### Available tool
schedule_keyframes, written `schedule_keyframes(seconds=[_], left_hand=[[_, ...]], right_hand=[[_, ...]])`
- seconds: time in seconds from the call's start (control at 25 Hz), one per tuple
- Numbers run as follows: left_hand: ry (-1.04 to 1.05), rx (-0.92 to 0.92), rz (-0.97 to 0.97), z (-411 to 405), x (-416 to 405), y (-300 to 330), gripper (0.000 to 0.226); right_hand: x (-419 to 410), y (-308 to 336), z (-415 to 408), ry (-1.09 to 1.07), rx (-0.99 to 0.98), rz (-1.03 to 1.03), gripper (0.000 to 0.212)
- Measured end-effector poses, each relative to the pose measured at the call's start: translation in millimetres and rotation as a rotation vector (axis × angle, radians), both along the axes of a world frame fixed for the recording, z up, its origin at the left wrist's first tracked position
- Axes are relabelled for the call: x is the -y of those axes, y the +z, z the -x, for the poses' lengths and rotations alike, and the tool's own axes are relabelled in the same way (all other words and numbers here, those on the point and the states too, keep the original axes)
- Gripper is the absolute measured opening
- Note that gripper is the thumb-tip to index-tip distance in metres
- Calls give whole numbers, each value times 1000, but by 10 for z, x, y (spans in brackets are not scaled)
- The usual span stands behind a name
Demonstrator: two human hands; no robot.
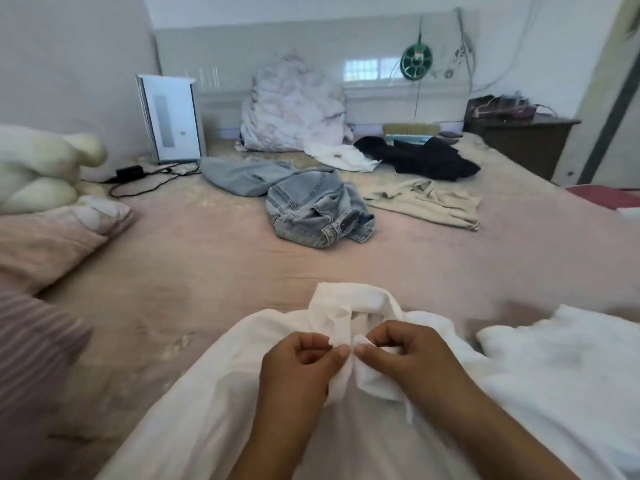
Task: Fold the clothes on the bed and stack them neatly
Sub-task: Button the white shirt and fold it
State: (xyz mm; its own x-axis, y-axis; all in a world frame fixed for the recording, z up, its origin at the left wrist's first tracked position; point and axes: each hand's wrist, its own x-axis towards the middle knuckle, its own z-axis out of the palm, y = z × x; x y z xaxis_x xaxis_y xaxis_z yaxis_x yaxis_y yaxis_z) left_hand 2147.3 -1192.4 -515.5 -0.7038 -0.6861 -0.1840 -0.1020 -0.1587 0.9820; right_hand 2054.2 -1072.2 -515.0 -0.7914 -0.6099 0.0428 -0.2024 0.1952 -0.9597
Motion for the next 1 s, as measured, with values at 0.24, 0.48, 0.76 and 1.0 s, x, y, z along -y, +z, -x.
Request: schedule_keyframes(seconds=[0.24, 0.48, 0.76, 1.0], left_hand=[[-180, 35, 2, -326, 73, -38, 18], [-303, -52, -129, -462, 57, -59, 19], [-311, -91, -113, -492, 0, -27, 32], [-425, -51, -46, -553, 41, -63, 26]], right_hand=[[-148, -98, -257, 49, -49, -8, 34], [-232, -103, -465, 107, -7, 84, 31], [-314, -60, -603, 53, -8, 98, 27], [-391, 79, -631, 128, 24, 121, 27]])
